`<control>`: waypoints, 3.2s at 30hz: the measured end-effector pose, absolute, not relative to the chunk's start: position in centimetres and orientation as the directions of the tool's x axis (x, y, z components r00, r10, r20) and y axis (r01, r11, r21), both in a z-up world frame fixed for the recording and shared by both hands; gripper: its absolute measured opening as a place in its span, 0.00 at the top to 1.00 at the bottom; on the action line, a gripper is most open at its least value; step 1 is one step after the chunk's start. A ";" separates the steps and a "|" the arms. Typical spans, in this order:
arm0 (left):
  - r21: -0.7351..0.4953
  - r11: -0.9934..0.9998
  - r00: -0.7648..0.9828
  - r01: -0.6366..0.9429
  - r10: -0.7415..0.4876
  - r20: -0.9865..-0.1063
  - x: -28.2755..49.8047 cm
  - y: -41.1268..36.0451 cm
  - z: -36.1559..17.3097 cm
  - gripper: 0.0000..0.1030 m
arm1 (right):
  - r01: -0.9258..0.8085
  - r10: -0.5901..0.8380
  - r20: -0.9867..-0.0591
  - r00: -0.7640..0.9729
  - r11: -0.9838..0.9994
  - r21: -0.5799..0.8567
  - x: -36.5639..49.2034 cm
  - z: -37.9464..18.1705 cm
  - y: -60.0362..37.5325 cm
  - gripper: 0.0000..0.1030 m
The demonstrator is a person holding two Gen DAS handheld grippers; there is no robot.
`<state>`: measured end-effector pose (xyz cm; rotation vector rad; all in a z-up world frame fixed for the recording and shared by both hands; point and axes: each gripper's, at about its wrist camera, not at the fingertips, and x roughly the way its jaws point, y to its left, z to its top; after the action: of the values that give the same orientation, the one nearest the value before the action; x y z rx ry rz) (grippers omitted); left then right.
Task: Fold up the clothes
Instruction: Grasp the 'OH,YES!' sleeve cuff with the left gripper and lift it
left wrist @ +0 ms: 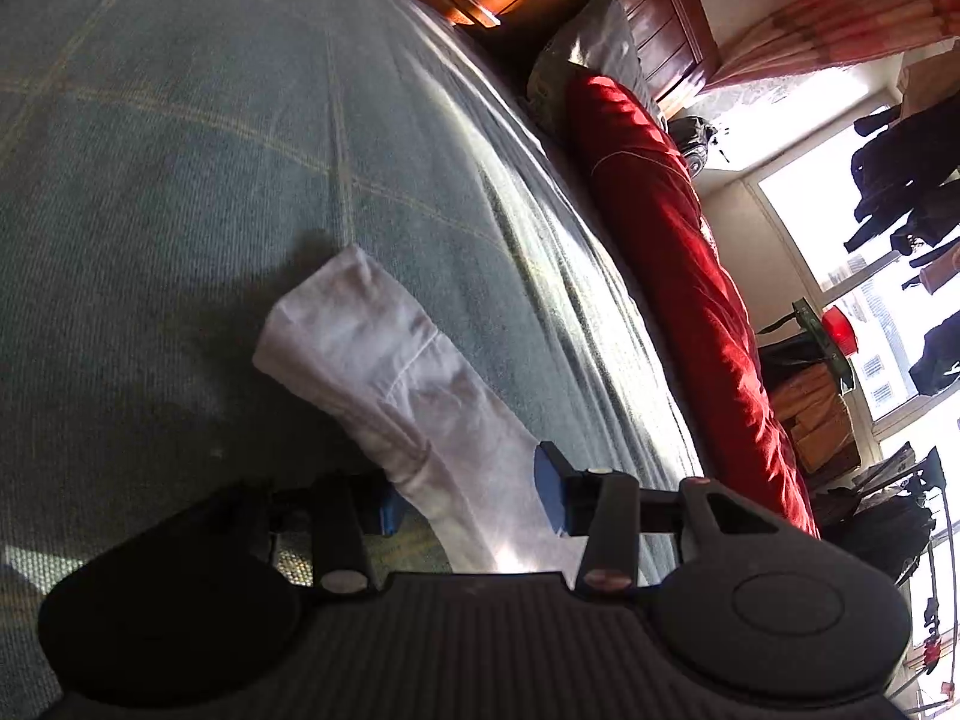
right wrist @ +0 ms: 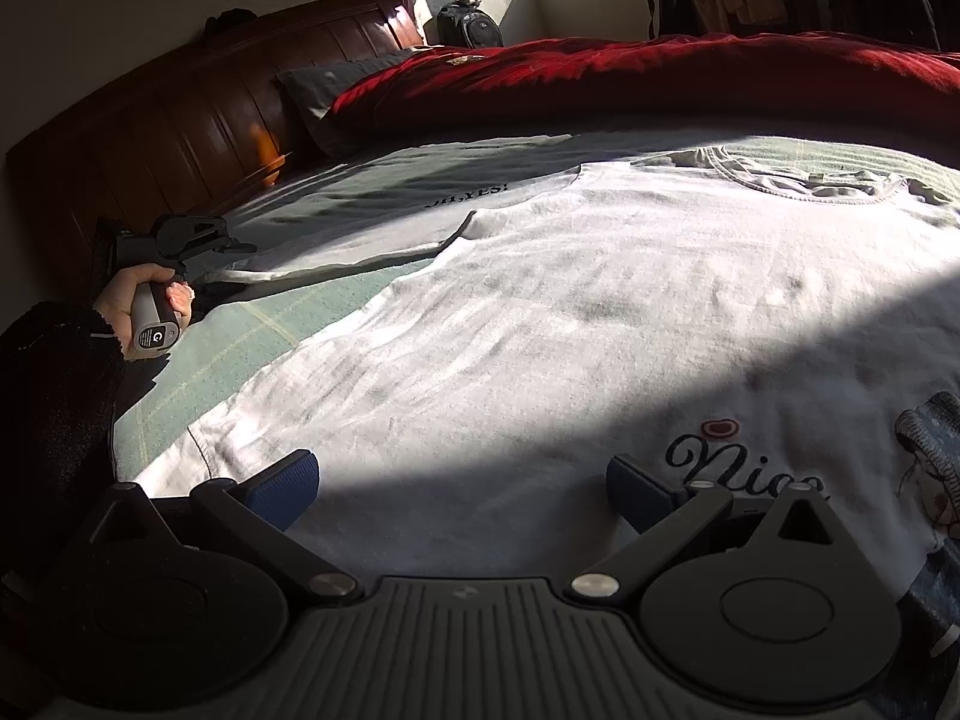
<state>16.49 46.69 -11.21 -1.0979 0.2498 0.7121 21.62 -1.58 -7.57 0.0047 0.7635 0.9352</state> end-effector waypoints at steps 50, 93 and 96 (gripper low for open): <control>-0.462 0.674 0.795 -0.577 0.332 -0.508 26.7 33.3 3.8 0.89 | -0.679 0.777 -0.511 0.368 0.600 0.424 22.2 -5.5 -5.5 0.00; -0.411 0.874 0.886 -0.258 0.045 -0.462 40.8 11.0 7.0 0.95 | -0.598 0.743 -0.524 0.416 0.658 0.458 22.6 -5.0 -15.0 0.00; -0.406 0.885 0.885 -0.230 0.017 -0.465 41.5 9.6 6.7 0.95 | -0.592 0.725 -0.553 0.410 0.673 0.443 22.7 -5.4 -14.9 0.00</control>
<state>41.54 9.65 6.68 -0.4714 0.4700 0.1335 22.69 -14.86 -5.44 0.1885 0.7904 0.8357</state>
